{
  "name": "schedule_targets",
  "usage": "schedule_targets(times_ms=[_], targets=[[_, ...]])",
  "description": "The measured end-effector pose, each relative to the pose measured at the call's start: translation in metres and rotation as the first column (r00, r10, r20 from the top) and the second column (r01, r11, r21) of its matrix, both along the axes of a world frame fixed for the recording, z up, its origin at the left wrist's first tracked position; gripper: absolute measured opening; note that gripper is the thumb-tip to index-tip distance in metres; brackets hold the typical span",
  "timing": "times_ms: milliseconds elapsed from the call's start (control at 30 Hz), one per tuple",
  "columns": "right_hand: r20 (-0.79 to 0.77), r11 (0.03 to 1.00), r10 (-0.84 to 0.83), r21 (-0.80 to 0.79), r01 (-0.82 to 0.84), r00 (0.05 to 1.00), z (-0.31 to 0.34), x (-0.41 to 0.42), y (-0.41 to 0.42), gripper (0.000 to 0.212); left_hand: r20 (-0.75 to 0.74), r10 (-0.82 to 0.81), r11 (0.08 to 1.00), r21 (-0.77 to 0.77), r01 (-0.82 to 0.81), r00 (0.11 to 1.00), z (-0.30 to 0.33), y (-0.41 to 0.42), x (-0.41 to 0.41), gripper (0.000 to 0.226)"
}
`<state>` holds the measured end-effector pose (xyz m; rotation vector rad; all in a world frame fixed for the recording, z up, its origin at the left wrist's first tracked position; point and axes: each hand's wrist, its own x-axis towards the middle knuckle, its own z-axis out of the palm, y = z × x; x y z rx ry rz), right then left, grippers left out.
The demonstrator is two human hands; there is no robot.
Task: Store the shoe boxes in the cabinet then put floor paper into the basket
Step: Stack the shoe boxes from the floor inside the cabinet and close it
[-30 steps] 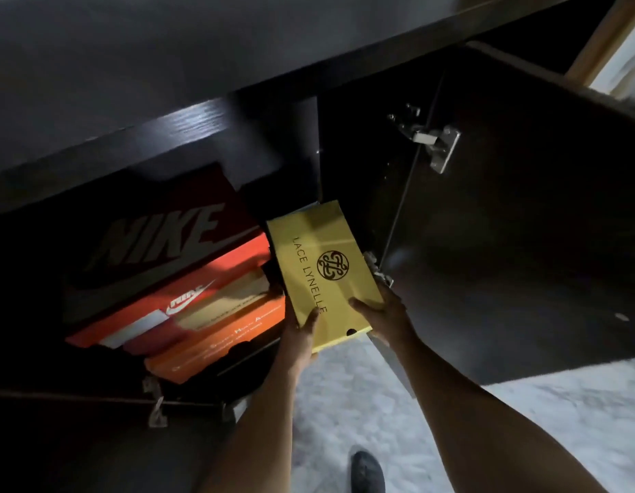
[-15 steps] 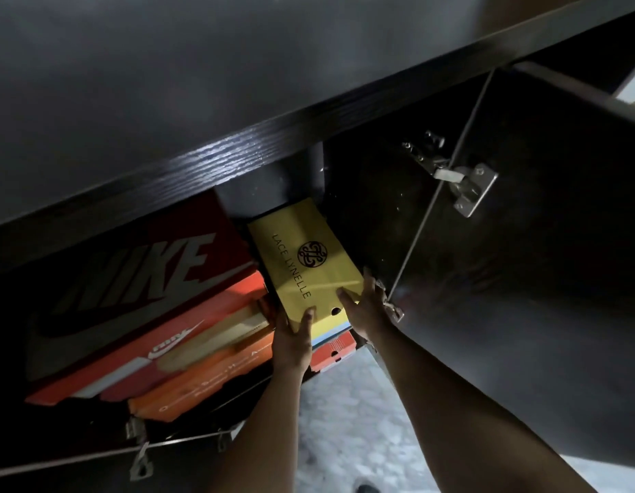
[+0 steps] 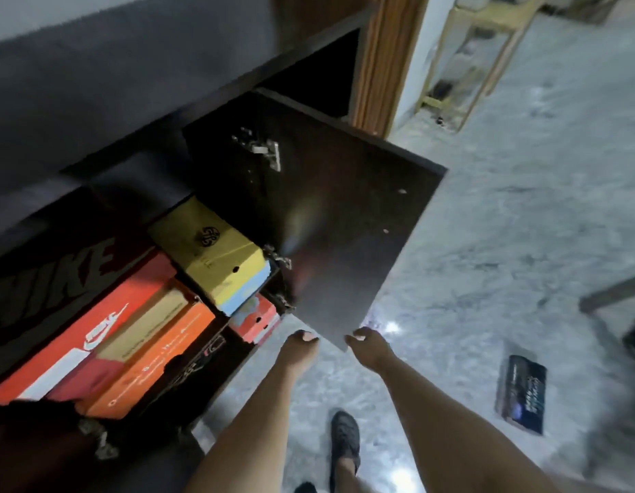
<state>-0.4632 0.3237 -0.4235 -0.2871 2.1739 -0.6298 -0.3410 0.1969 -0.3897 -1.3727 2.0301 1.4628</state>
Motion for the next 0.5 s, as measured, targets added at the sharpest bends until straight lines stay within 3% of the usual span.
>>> schedule_targets(times_ms=[200, 333, 500], targets=[[-0.034, 0.980, -0.191, 0.056, 0.192, 0.981, 0.038, -0.034, 0.143, 0.059, 0.017, -0.421, 0.904, 0.094, 0.417, 0.907, 0.021, 0.116, -0.053, 0.018], [-0.080, 0.919, -0.389, 0.030, 0.393, 0.918, 0.048, -0.064, 0.236, 0.056, 0.001, -0.561, 0.825, 0.081, 0.559, 0.828, 0.027, 0.176, -0.106, 0.032], [-0.073, 0.793, -0.602, 0.055, 0.606, 0.795, 0.025, -0.105, 0.353, 0.058, -0.008, -0.677, 0.735, 0.042, 0.676, 0.736, 0.006, 0.258, -0.181, 0.031]])
